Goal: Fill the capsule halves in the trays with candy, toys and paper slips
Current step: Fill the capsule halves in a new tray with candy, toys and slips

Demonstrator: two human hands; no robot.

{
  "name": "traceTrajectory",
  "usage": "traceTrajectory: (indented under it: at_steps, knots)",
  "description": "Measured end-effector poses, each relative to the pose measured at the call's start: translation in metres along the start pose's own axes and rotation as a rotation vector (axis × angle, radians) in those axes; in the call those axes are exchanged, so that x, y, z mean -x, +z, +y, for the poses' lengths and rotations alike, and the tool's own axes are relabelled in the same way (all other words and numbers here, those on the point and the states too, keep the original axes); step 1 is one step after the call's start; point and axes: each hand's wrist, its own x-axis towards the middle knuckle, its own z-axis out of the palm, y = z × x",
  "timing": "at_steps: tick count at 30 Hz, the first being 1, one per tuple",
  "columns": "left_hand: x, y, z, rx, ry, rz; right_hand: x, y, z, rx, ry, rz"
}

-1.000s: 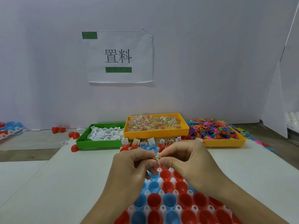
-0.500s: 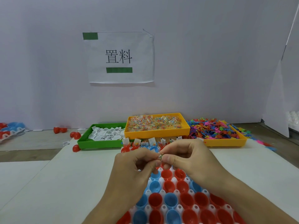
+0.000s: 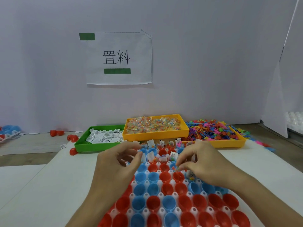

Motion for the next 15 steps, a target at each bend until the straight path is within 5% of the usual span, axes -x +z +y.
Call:
traceTrajectory:
  at_steps: [15]
  knots:
    - [-0.016, -0.013, -0.024, -0.064, -0.114, 0.196, 0.000, 0.014, 0.012, 0.266, -0.122, -0.049]
